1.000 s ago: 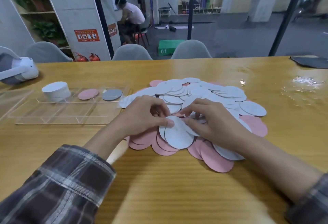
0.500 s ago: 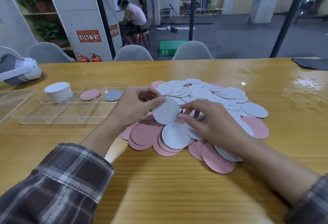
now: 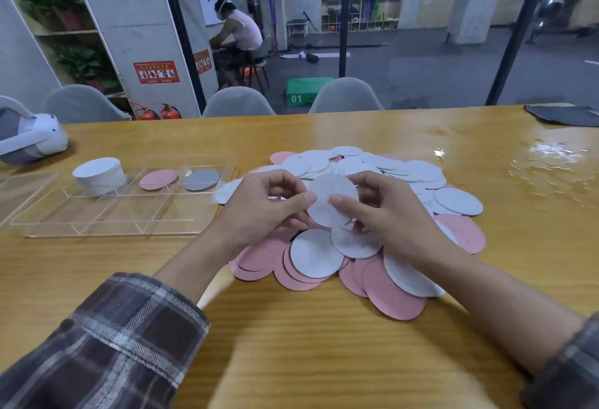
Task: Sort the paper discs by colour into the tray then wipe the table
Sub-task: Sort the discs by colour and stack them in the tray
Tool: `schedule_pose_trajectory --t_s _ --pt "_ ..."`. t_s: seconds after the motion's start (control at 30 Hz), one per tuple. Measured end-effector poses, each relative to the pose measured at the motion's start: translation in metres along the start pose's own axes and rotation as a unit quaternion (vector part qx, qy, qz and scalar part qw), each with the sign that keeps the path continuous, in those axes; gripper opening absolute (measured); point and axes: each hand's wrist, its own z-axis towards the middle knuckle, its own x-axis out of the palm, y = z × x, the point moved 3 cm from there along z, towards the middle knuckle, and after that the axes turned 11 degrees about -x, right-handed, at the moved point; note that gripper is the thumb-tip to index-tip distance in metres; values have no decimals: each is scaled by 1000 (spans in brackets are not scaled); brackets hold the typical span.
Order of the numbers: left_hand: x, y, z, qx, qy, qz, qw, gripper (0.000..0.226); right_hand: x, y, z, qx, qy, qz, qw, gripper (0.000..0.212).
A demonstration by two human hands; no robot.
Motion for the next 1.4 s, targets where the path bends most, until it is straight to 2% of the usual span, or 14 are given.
schedule_pose_trajectory --t_s 0.07,0.17,0.27,0.43,0.57,0.73,0.9,1.07,1.3,1.4 --pt "0 0 0 29 -2 82 996 19 -2 0 0 3 -7 -3 1000 12" --pt "-1 2 -4 82 -1 298 951 25 -6 2 -1 -3 -30 -35 999 8" --pt "2 6 -6 86 43 339 936 34 -11 2 -2 -8 -37 -67 997 7" --pt "-1 4 -5 77 37 327 941 33 -14 2 -3 -13 -31 -108 994 6" --pt "-7 -2 -4 67 56 259 962 21 -12 1 -3 -15 -21 -111 993 8" --pt "-12 -5 -1 53 7 101 993 18 -6 2 -3 14 7 -57 998 18" --pt "-3 2 4 62 -41 35 997 24 1 9 -4 30 34 16 999 16" --pt "2 8 7 67 -68 50 994 25 5 9 -5 28 54 21 998 15" --pt "3 6 3 43 -90 55 993 29 5 5 -4 19 15 38 999 12" --pt "4 6 1 28 -88 68 993 29 3 3 -4 3 6 -25 1000 8"
